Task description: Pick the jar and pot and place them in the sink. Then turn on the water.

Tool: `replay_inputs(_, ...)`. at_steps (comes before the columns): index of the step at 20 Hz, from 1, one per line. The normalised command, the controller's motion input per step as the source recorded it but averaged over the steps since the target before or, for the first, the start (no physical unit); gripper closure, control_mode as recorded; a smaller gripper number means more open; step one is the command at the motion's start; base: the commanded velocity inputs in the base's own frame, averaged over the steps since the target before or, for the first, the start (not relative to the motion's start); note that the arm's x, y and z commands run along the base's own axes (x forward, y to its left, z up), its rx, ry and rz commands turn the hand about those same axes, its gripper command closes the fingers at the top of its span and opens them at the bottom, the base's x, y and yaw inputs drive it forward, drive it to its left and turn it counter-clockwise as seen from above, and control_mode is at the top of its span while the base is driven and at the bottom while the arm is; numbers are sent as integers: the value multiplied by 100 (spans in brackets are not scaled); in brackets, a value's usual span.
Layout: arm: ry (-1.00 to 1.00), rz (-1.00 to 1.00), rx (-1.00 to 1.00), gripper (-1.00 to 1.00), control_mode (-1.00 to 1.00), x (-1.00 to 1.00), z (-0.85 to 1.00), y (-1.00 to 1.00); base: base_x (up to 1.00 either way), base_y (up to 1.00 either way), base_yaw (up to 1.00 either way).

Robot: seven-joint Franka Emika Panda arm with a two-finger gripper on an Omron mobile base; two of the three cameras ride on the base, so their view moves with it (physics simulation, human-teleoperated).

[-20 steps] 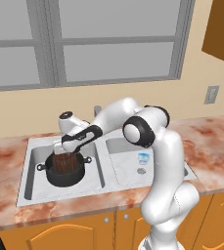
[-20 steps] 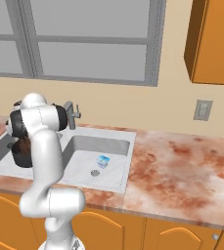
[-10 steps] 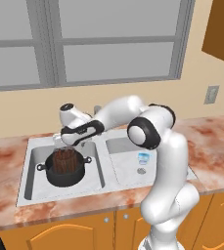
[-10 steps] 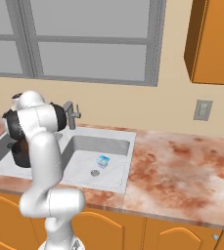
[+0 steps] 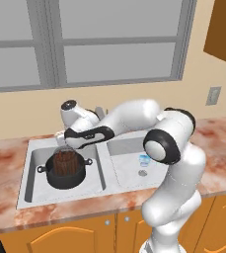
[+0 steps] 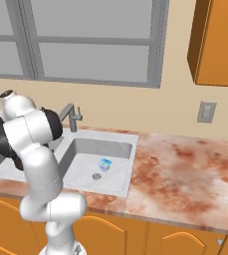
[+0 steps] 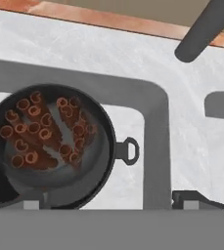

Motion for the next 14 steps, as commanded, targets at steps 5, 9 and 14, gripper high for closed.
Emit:
replay_inputs(5,-18,5,0,-100,-100,-62,25,-39,0,0,0)
replay_inputs(9,-15,3,3,-100,-100,-38,36,-60,0,0,0)
replay_inputs(14,-13,4,7,-100,-100,-20,39,-69,0,0,0)
